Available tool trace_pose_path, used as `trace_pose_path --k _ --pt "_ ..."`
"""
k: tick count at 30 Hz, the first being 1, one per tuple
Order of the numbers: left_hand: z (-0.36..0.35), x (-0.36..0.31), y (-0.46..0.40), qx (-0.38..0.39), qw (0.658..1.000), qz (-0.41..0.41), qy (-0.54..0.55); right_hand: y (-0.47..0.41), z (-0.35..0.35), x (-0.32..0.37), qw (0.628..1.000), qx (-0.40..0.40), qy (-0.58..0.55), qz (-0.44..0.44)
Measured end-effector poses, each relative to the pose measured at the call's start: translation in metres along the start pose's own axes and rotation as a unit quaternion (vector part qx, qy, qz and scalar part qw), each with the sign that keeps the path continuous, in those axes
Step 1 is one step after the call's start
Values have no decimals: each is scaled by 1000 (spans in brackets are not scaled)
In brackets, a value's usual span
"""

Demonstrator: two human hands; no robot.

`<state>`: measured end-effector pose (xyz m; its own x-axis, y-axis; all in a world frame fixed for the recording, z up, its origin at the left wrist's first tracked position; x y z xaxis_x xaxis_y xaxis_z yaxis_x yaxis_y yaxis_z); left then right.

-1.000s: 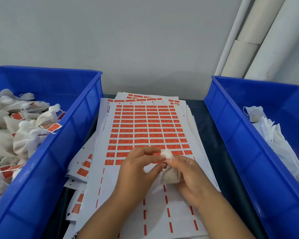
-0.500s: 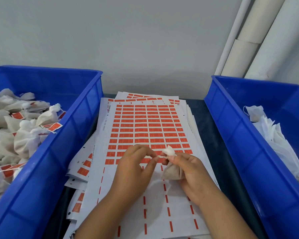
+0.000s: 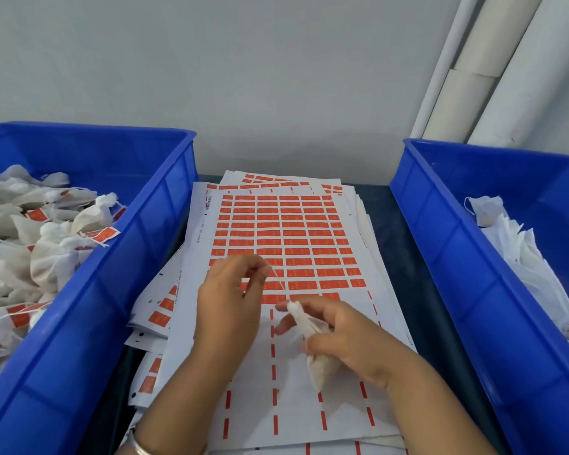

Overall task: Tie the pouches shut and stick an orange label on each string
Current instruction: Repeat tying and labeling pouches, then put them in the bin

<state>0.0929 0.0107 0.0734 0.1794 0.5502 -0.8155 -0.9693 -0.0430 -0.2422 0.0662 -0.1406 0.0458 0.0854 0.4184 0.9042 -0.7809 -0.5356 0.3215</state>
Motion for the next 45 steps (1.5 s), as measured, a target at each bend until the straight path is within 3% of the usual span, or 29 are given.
trace_pose_path --k 3,5,10,16,19,22,26,29,35,45 --pt "-4 -14 4 48 997 -51 -28 4 -6 6 996 80 -38 35" --pt "-4 -24 7 64 993 -84 -42 5 -4 8 988 78 -116 69" --pt "-2 -48 6 68 987 -131 -62 11 16 10 949 -3 -279 144" --pt "-19 -76 -8 80 984 -148 -56 24 44 1 912 -109 -363 157" --pt "-39 -70 -16 97 991 -88 -12 32 55 -5 908 -144 -358 163" --pt "-60 -48 -21 101 994 4 45 36 61 -8 930 -161 -296 145" --pt "-91 -14 -16 188 977 89 -55 39 69 -13 920 -194 -308 146" --pt "-106 -3 -6 235 956 64 -164 40 75 -17 906 -223 -331 144" --pt "-117 2 -5 281 928 30 -244 42 83 -23 890 -259 -349 137" --pt "-119 3 -7 276 919 25 -280 43 86 -26 887 -246 -357 158"
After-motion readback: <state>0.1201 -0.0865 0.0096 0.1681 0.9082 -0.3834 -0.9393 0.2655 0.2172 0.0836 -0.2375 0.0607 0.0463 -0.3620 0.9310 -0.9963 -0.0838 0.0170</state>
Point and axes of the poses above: each hand's wrist, its own y-axis away from the middle knuckle, its own z-axis out of the back of the hand, x = y × z, the point moved 5 cm from there along -y, towards the middle knuckle, and after that the axes turned 12 degrees about x, right-handed, at the moved point
